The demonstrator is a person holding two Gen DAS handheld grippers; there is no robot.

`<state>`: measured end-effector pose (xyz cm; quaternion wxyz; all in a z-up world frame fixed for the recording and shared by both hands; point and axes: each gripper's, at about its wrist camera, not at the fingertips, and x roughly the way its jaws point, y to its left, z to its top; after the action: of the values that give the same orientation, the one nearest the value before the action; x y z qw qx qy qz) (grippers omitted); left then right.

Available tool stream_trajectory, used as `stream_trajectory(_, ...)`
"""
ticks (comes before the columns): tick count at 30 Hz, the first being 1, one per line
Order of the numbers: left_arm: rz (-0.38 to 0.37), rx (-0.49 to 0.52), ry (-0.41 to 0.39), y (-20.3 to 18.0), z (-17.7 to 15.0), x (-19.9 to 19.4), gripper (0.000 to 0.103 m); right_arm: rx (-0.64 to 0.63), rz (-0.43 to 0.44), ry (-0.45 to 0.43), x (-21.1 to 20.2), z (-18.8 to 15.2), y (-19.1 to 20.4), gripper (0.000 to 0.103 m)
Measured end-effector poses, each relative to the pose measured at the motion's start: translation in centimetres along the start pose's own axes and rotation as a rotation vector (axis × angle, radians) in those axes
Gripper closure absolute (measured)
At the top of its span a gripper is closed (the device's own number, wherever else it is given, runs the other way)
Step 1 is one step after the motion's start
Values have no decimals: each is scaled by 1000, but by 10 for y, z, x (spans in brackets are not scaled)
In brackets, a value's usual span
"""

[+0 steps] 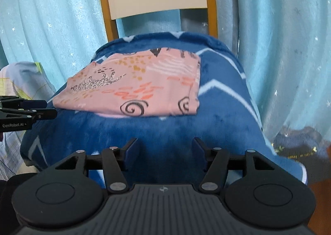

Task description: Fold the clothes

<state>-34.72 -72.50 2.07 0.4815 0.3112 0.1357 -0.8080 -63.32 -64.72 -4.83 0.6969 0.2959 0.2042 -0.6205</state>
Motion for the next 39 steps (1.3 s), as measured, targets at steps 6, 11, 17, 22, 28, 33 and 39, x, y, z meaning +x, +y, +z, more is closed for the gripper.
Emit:
stream_trajectory(6, -15, -56, 15, -1, -10, 5, 44, 11, -22, 7, -1, -4, 7, 24)
stream_trajectory(11, -17, -71, 18, -2, -12, 11, 34, 18, -50, 8, 3, -4, 12, 15)
stream_trajectory(17, 8, -78, 13, -3, -16, 15, 16, 15, -104, -2, 10, -2, 20, 8)
stream_trajectory(22, 43, -96, 3, -4, -21, 15, 5, 19, -130, 11, 19, -5, 25, 2)
stream_trajectory(28, 50, -108, -29, -9, -21, 10, 2, 38, -143, 1, 21, -4, 31, 2)
stream_trajectory(33, 44, -125, 7, -9, -21, 15, 1, 20, -172, 14, 27, -5, 35, 0)
stream_trajectory(39, 46, -132, 29, -10, -19, 18, 1, 25, -197, 15, 30, -5, 38, 0)
